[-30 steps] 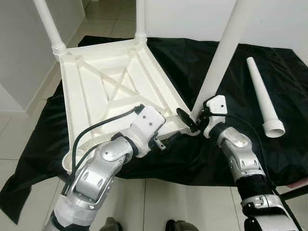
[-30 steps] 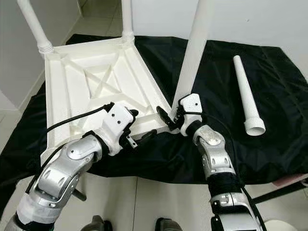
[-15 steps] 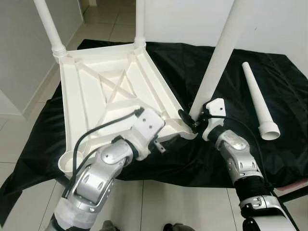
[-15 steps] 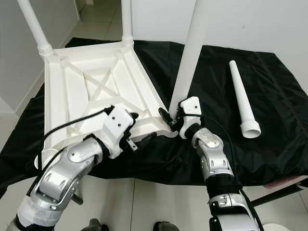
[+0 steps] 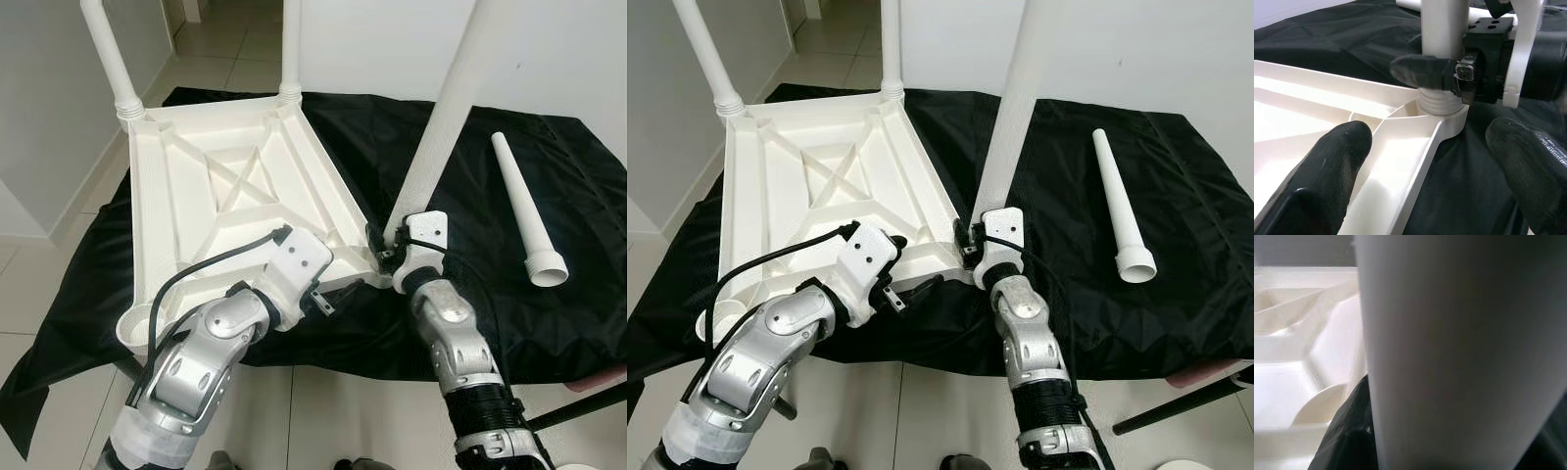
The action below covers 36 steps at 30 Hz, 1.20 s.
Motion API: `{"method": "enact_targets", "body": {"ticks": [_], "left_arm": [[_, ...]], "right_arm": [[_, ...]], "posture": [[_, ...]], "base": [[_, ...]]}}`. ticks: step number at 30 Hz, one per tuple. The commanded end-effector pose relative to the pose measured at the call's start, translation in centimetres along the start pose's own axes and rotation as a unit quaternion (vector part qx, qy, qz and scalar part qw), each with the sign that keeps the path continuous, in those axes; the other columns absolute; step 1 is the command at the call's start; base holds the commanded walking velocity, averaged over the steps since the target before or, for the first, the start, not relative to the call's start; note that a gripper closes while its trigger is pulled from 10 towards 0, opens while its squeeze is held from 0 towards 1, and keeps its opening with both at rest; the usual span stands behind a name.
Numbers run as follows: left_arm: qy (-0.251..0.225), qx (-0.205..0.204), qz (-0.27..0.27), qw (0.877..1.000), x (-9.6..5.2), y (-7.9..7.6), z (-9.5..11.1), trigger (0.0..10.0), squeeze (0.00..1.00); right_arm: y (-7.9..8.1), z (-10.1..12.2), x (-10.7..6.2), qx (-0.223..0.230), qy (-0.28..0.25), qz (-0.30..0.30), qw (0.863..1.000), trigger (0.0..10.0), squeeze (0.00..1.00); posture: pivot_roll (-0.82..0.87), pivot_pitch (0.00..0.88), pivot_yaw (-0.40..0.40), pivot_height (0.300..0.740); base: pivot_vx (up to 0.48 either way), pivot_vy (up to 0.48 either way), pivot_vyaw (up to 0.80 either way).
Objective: Building children table
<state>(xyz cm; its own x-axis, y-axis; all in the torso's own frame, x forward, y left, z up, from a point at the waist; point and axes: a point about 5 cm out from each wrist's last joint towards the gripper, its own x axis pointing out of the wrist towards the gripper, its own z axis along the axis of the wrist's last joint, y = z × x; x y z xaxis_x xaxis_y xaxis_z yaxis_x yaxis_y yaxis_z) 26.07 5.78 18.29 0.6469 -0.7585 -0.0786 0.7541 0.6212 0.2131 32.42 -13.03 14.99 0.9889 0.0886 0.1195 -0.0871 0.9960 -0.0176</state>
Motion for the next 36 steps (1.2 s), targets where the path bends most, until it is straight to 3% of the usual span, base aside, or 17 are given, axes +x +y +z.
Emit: {"method": "enact_targets", "body": {"ticks": [1, 4, 12, 13, 14, 23, 24, 25, 28, 29, 34, 35, 36], "left_arm": [[0.0, 0.001, 0.02, 1.0, -0.1, 0.4, -0.1, 10.0, 0.0], [-0.002, 0.001, 0.022, 1.0, 0.0, 0.6, 0.0, 10.0, 0.0], [-0.005, -0.001, 0.025, 1.0, 0.1, 0.6, 0.1, 10.0, 0.0], [-0.006, -0.002, 0.024, 1.0, 0.1, 0.5, 0.1, 10.0, 0.0], [-0.006, -0.002, 0.023, 1.0, 0.1, 0.4, 0.2, 10.0, 0.0], [-0.005, 0.002, 0.02, 1.0, 0.0, 0.4, 0.3, 10.0, 0.0], [-0.002, 0.003, 0.017, 1.0, -0.2, 0.4, 0.1, 10.0, 0.0], [0.002, 0.004, 0.014, 1.0, -0.4, 0.3, -0.1, 10.0, 0.0], [0.004, 0.004, 0.014, 1.0, -0.5, 0.2, -0.3, 10.0, 0.0], [-0.005, -0.011, 0.018, 1.0, -0.7, 0.2, -0.2, 10.0, 0.0], [-0.008, -0.015, 0.019, 1.0, -0.7, 0.2, -0.2, 10.0, 0.0], [-0.03, -0.036, 0.029, 0.998, -0.7, 0.5, 0.3, 10.0, 0.0], [-0.03, -0.036, 0.029, 0.998, -0.7, 0.5, 0.3, 10.0, 0.0]], "right_arm": [[-1.1, -0.5, -0.4, 0.0, 0.009, -0.102, 0.995, 10.0, 0.0], [-0.7, -0.1, -0.4, 0.01, -0.004, -0.133, 0.991, 10.0, 0.0], [0.1, 0.7, -0.5, -0.004, -0.026, -0.115, 0.993, 10.0, 0.0], [0.1, 0.4, -0.7, 0.014, -0.013, -0.104, 0.994, 10.0, 0.0], [0.0, 0.4, -0.9, 0.03, -0.017, -0.09, 0.995, 10.0, 1.0], [0.2, 0.8, -1.5, 0.036, -0.038, -0.075, 0.996, 10.0, 1.0], [0.4, 0.9, -2.1, 0.034, -0.049, -0.058, 0.997, 10.0, 0.0], [0.7, 1.1, -3.2, 0.029, -0.062, -0.04, 0.997, 10.0, 0.0], [0.5, 1.1, -4.1, 0.021, -0.066, -0.029, 0.997, 10.0, 0.0], [0.2, 1.1, -5.1, 0.001, -0.077, -0.017, 0.997, 10.0, 0.0], [0.2, 1.1, -5.3, -0.003, -0.08, -0.014, 0.997, 10.0, 0.0], [0.0, 0.9, -6.5, -0.008, -0.083, 0.002, 0.996, 10.0, 0.0], [0.0, 0.9, -6.5, -0.008, -0.083, 0.002, 0.996, 10.0, 0.0]], "posture": [[-0.04, 0.057, -0.013, 0.74], [-0.04, 0.058, -0.012, 0.74], [-0.04, 0.059, -0.01, 0.74], [-0.04, 0.051, -0.013, 0.74], [-0.04, 0.047, -0.01, 0.74], [-0.03, 0.044, -0.008, 0.74], [-0.03, 0.044, -0.011, 0.74], [-0.04, 0.042, -0.013, 0.74], [-0.04, 0.043, -0.014, 0.74], [-0.05, 0.045, -0.014, 0.74], [-0.05, 0.045, -0.014, 0.74], [-0.05, 0.046, -0.014, 0.74], [-0.05, 0.046, -0.014, 0.74]], "base": [[0.0, 0.0, 0.0], [0.0, 0.0, 0.0], [0.0, 0.0, 0.0], [0.0, 0.0, 0.0], [0.0, 0.0, 0.0], [0.0, 0.0, 0.0], [0.0, 0.0, 0.0], [0.0, 0.0, 0.0], [0.0, 0.0, 0.0], [0.0, 0.0, 0.0], [0.0, 0.0, 0.0], [0.0, 0.0, 0.0], [0.0, 0.0, 0.0]]}}
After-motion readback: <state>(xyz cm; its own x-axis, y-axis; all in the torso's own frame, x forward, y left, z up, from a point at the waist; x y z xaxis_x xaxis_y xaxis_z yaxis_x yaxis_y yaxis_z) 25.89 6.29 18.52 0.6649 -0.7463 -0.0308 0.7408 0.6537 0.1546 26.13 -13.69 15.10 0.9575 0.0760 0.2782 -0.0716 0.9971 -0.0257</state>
